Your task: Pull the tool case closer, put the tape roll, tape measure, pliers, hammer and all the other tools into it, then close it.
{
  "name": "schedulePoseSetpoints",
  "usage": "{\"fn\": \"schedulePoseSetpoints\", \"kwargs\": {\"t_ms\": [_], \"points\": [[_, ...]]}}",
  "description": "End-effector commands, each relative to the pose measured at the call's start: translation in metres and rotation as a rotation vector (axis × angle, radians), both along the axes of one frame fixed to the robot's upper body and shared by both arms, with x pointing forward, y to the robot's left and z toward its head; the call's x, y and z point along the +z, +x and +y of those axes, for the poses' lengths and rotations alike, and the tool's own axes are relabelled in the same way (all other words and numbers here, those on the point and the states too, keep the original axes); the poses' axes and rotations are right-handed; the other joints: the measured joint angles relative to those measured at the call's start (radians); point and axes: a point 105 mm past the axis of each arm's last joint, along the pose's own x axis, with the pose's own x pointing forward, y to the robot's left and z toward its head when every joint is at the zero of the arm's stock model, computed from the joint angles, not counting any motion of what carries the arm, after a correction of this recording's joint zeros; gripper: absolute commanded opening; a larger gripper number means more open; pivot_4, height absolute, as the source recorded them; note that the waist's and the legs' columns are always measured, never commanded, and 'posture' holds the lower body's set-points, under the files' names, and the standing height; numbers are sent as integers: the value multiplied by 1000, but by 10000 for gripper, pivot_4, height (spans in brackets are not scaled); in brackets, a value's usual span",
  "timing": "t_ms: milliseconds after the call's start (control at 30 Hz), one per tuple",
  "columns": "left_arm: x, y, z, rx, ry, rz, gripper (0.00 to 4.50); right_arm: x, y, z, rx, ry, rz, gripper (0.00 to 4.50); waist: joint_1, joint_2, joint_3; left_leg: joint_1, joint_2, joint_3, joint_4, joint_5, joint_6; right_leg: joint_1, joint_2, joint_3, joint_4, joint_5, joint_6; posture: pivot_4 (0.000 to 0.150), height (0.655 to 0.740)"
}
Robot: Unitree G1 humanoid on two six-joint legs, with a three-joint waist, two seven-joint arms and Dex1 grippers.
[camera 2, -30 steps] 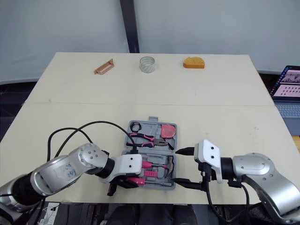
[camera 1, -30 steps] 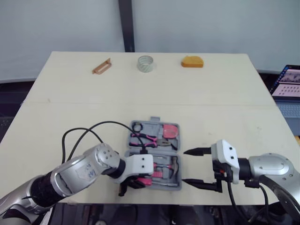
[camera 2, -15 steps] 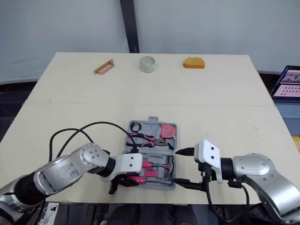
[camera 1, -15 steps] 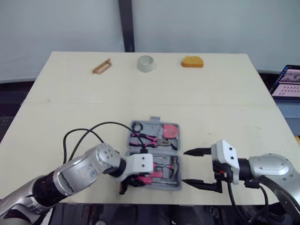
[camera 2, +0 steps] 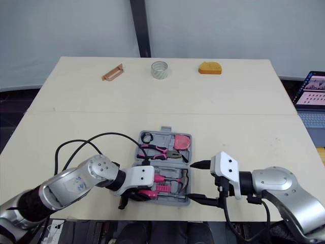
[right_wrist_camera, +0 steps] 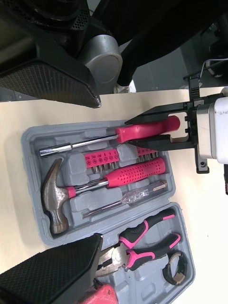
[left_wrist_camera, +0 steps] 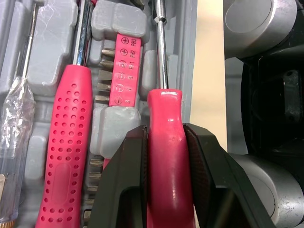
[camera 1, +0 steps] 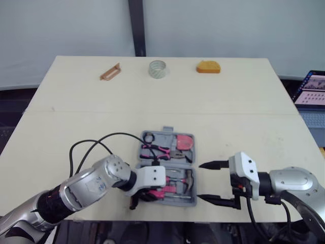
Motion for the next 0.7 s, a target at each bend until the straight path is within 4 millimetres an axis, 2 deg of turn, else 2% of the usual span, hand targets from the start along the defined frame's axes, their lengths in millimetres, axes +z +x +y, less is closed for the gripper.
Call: {"fn": "schedulePoseSetpoints", "kwargs": {"t_ms": [33, 700], "points": [[2, -5, -4, -34, -14, -7, 6519, 9, -3, 0, 7, 1, -35, 45000, 0, 0, 0, 0, 0, 0, 0, 0, 0, 0, 0, 0, 0, 0, 0, 1500, 7400], [1, -4, -6, -37, -15, -9, 6519, 8, -2, 1, 4, 4, -33, 45000, 0, 0, 0, 0, 0, 0, 0, 0, 0, 0, 0, 0, 0, 0, 0, 1500, 7400]]}}
